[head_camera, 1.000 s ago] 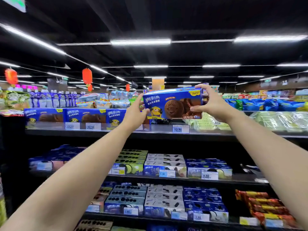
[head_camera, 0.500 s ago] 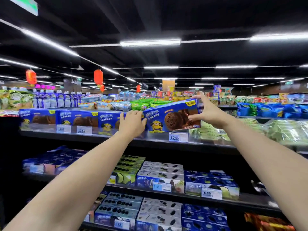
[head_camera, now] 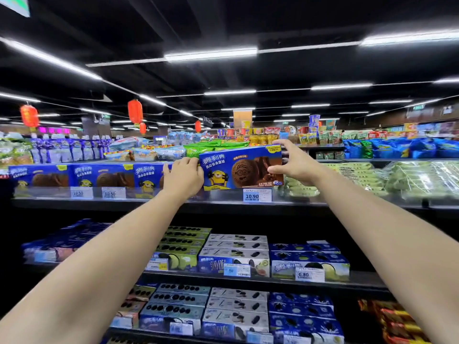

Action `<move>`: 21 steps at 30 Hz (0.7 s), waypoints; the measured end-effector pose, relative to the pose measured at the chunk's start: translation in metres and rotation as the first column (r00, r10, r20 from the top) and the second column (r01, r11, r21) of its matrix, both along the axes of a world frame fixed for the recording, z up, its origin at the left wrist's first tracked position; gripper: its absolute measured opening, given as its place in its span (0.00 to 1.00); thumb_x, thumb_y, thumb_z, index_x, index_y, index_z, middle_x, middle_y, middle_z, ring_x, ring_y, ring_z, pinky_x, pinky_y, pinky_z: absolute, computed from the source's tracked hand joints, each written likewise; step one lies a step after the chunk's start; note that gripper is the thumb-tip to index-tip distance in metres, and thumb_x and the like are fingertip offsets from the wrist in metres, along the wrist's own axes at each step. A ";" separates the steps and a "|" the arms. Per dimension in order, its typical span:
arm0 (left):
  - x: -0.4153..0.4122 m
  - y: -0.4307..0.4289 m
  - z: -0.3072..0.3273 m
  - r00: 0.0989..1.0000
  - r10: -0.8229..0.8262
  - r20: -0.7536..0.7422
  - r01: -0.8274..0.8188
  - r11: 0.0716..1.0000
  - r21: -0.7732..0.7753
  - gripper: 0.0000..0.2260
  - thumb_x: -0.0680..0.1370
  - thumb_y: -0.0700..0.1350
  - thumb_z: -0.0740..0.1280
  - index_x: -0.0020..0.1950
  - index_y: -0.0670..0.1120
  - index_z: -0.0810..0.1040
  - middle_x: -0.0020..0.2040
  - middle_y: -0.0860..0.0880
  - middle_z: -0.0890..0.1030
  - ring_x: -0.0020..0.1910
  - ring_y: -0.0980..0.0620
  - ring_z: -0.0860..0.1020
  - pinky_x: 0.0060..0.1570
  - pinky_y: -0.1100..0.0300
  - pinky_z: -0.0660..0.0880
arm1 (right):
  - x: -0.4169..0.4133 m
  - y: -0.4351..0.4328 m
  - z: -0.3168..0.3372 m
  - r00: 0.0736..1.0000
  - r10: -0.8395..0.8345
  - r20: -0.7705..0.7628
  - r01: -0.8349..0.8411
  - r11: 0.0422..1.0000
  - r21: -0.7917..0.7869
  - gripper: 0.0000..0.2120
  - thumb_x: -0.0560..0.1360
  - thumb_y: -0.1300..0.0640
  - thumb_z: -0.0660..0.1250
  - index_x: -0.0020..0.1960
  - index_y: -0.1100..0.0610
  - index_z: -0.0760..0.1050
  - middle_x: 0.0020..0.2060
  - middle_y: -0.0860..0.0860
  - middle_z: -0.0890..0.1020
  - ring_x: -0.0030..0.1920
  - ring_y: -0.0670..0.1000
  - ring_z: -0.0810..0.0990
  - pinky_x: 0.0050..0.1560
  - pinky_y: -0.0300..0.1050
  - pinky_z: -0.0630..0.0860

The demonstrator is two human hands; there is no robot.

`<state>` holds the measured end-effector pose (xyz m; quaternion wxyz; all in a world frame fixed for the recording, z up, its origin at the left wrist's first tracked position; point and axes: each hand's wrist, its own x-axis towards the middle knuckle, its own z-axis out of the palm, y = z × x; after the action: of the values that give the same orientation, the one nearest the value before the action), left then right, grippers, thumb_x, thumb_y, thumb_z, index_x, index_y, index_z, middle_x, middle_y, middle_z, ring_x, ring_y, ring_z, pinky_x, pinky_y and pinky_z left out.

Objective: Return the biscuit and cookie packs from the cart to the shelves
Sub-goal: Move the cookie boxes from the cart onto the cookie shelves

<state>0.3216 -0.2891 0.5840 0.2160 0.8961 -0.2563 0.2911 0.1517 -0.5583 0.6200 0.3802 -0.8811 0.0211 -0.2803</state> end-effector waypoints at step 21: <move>-0.006 -0.022 -0.017 0.974 -0.120 0.192 0.149 0.978 -0.144 0.22 0.85 0.50 0.58 0.79 0.51 0.60 0.58 0.46 0.80 0.61 0.44 0.75 0.72 0.40 0.62 | 0.022 -0.004 -0.024 0.988 -0.143 0.058 0.147 0.986 -0.081 0.38 0.73 0.55 0.77 0.76 0.43 0.60 0.65 0.47 0.76 0.63 0.48 0.72 0.60 0.46 0.69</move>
<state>0.3160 -0.3111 0.5674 0.2811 0.8264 -0.3114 0.3757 0.1733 -0.5622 0.5963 0.3213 -0.8851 0.0635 -0.3306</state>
